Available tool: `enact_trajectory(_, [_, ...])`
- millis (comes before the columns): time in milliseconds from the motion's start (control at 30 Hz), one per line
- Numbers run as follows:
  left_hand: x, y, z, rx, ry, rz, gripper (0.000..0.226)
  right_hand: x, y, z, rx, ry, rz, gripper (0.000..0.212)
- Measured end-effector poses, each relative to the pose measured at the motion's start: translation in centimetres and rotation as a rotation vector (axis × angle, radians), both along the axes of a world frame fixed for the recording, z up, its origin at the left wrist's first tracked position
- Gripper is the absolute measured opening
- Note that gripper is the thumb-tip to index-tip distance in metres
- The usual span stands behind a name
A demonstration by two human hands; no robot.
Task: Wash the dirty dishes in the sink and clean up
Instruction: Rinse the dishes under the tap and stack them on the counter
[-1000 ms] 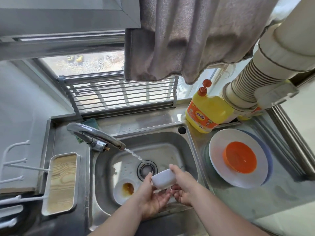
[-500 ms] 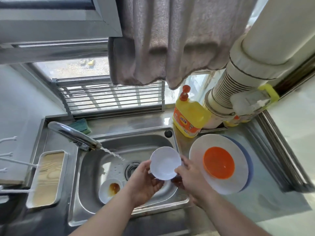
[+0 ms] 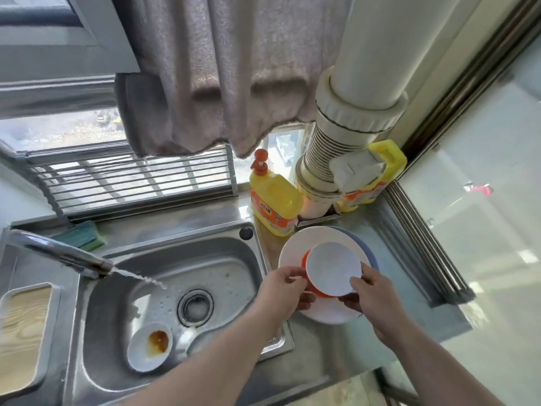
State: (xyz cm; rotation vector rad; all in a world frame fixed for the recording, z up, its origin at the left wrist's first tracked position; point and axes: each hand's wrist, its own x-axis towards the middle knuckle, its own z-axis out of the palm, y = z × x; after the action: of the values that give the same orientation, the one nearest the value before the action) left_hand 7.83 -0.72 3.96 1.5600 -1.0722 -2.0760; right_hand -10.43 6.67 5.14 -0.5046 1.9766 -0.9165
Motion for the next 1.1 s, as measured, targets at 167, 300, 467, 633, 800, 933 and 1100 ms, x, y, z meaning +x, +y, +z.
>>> enact_trajectory(167, [1.2,0.2,-0.7,-0.046,0.024,0.019,0.020,1.0,0.1,0.1,0.056,0.020,0.063,0.038])
enact_trajectory(300, [4.2,0.4,-1.6,-0.010,0.038,-0.032,0.019,2.4,0.6,1.9,0.043,0.466,0.151,0.043])
enact_trajectory(467, [13.8,0.8,-5.1,0.000,-0.250,-0.141,0.015,10.6,0.1,2.7,-0.153,0.386,0.319,0.025])
enact_trajectory(633, [25.6,-0.1,-10.4,-0.024,-0.766,-0.179,0.017,21.2,-2.5,-4.4,0.111,0.260,0.921,0.029])
enact_trajectory(800, [32.1,-2.0,-14.9,0.060,-1.004,-0.261,0.067,29.8,-5.9,-12.5,0.356,0.253,1.219,0.030])
enact_trajectory(933, [32.8,-2.4,-17.4,0.143,-0.987,-0.319,0.075,32.9,-6.7,-18.3,0.522,0.186,1.211,0.019])
enact_trajectory(1100, [32.7,-2.3,-19.6,0.052,-1.000,-0.322,0.049,33.3,-6.8,-21.8,0.561,0.048,1.039,0.012])
